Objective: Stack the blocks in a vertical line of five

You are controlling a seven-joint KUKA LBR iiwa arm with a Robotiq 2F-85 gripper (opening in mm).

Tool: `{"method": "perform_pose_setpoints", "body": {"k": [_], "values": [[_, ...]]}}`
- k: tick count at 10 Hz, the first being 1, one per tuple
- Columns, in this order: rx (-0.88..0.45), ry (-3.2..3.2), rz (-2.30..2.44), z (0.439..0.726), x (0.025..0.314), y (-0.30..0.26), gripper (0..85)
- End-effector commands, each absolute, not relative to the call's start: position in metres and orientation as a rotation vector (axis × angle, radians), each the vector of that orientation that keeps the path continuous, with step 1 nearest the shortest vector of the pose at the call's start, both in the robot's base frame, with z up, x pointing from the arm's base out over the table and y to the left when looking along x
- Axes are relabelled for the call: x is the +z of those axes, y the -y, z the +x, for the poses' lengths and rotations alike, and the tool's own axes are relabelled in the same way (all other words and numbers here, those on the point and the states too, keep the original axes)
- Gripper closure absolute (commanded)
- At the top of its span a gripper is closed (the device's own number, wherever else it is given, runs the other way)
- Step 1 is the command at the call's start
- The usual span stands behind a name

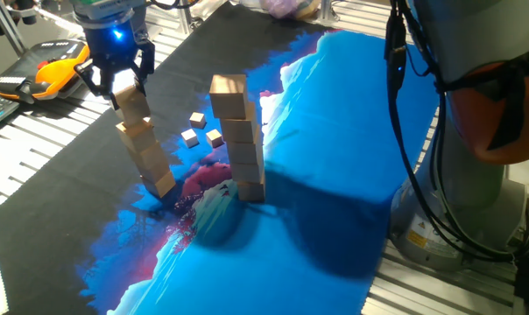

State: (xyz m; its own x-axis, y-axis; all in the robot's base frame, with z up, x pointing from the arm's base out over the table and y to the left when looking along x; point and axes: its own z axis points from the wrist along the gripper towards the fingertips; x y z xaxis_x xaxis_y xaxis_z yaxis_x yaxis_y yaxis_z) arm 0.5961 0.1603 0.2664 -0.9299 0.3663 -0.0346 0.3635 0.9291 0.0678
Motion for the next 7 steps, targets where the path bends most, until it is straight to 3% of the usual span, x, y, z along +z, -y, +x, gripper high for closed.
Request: {"method": "perform_pose_setpoints", "body": {"k": [1,7], "values": [[0.084,-3.041,0.565,0.5961,0.2664,-0.1602,85.0],[0.088,-3.075,0.531,0.5938,0.2636,-0.1619,85.0]]}}
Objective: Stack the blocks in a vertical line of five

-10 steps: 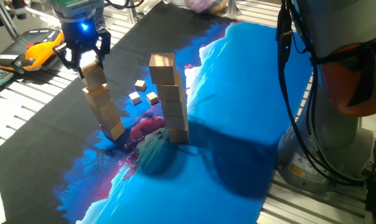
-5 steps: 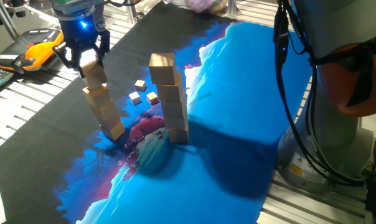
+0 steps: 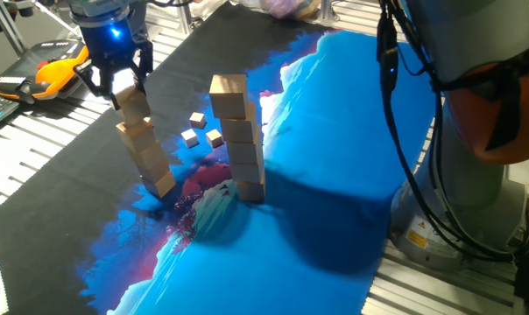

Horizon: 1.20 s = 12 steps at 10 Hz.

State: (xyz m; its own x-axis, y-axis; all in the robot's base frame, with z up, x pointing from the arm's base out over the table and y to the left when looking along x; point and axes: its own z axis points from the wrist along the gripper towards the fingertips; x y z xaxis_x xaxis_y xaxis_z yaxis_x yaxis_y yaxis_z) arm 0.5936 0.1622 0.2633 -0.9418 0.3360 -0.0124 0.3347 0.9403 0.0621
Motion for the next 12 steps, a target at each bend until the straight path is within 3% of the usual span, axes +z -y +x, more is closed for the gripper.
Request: {"method": "perform_pose_setpoints", "body": {"k": [1,12], "values": [[0.100,-3.064,0.533,0.592,0.261,-0.164,85.0],[0.112,-3.034,0.543,0.596,0.249,-0.168,85.0]]}}
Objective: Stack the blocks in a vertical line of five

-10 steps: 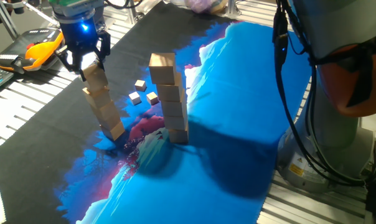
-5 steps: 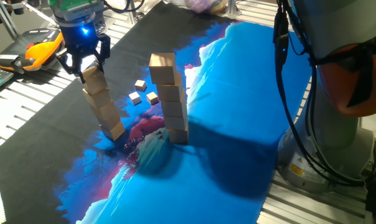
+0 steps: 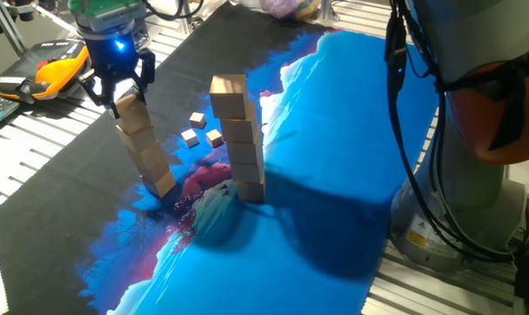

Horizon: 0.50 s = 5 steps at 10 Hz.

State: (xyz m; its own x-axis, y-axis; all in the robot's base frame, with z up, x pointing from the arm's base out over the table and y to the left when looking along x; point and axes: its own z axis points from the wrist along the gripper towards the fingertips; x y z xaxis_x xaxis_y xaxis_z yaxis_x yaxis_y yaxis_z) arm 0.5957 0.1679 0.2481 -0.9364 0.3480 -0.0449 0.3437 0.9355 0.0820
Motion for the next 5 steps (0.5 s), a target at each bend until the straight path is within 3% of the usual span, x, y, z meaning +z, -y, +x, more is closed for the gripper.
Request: {"method": "perform_pose_setpoints", "body": {"k": [1,4,5], "values": [[0.108,-3.030,0.535,0.5959,0.2467,-0.1681,85.0],[0.087,-3.029,0.539,0.5956,0.2462,-0.1685,85.0],[0.073,-3.027,0.543,0.5955,0.2463,-0.1685,68.0]]}}
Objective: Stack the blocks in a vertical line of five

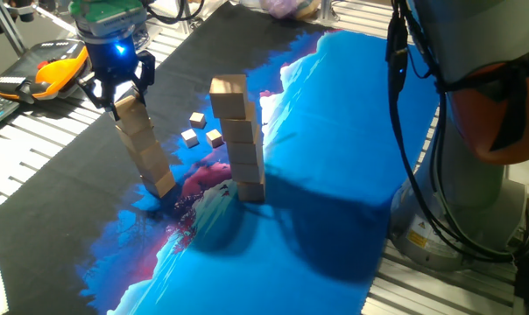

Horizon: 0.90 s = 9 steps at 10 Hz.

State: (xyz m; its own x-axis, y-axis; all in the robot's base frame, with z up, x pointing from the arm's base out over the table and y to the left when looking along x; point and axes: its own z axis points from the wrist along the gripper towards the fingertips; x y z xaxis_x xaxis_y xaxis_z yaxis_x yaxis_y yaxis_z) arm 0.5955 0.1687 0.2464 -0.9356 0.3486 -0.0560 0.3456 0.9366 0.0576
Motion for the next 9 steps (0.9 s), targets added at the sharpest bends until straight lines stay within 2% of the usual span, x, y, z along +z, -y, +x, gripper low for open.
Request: {"method": "perform_pose_setpoints", "body": {"k": [1,2,7,8,9], "values": [[0.064,-3.025,0.550,0.5954,0.2466,-0.1686,68.0],[0.059,-3.026,0.554,0.5953,0.2469,-0.1686,51.0],[0.054,-3.019,0.581,0.5952,0.2472,-0.1689,51.0],[0.052,-3.016,0.586,0.5952,0.2475,-0.1689,34.0],[0.055,-3.015,0.593,0.5952,0.2475,-0.1689,34.0]]}}
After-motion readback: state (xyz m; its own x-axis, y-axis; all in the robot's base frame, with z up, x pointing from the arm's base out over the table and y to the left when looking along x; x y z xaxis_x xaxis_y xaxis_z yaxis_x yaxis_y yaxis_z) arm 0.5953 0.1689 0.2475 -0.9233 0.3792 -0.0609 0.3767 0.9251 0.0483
